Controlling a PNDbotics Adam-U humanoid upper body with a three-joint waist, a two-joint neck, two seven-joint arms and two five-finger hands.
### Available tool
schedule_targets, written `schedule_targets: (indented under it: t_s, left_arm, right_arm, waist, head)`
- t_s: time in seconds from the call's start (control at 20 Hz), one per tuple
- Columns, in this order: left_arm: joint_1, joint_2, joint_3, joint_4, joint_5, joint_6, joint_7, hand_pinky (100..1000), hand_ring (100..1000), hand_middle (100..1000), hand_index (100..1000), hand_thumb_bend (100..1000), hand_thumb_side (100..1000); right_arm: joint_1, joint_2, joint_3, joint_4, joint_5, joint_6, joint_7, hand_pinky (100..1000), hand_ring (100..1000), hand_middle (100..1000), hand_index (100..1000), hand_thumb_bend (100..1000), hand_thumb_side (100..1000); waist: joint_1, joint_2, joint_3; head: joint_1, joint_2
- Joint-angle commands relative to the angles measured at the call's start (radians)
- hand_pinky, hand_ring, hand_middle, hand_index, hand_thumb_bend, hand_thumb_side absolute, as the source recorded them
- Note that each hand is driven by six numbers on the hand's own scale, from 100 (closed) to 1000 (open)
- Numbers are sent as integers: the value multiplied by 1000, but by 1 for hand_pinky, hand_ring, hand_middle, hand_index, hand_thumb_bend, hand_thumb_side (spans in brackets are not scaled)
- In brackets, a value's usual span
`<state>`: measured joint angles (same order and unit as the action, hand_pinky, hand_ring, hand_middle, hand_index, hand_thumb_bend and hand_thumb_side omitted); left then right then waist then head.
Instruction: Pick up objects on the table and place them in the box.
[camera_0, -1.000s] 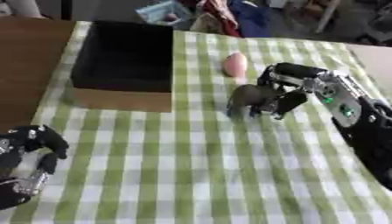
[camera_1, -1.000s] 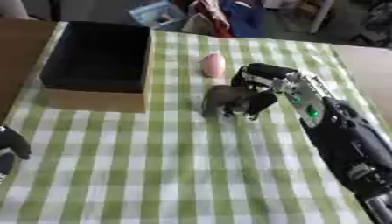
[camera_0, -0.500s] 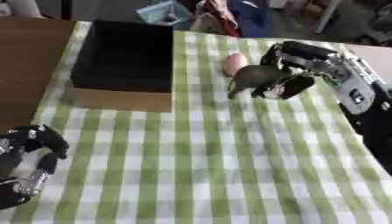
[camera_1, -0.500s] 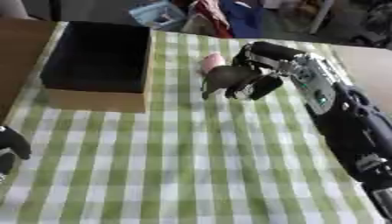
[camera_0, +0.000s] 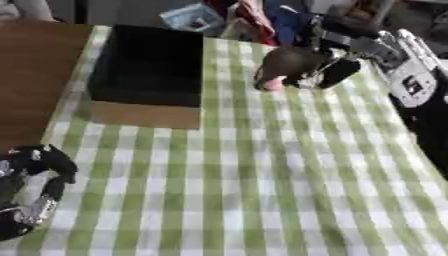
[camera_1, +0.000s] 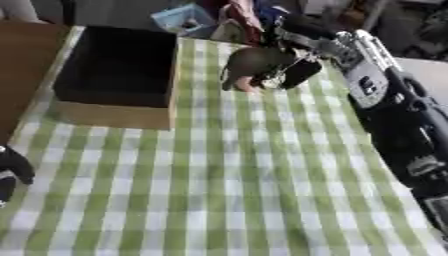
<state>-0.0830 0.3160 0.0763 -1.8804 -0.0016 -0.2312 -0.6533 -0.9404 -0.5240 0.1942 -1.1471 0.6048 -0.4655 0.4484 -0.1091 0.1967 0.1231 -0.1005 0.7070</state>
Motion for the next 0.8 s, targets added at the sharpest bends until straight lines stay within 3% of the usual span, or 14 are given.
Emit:
schedule_targets:
  t_s: [0.05, 0.8]
  left_arm:
    - [-19, 20, -9, -7, 4, 0, -9, 654, 550, 574, 686, 100, 320]
    - [-125, 28, -86, 17, 72, 24, -77, 653, 550, 574, 686, 100, 326]
  right_arm:
    - [-50, -13, -21, -13, -7, 0, -3, 619, 402, 292, 459, 302, 313]
    - [-173, 94, -56, 74, 76, -1, -62, 626, 410, 295, 463, 279, 243]
  waist:
    - [2, -20, 12]
    - [-24, -18, 151]
  head:
    - [-14, -18]
    - [-121, -58]
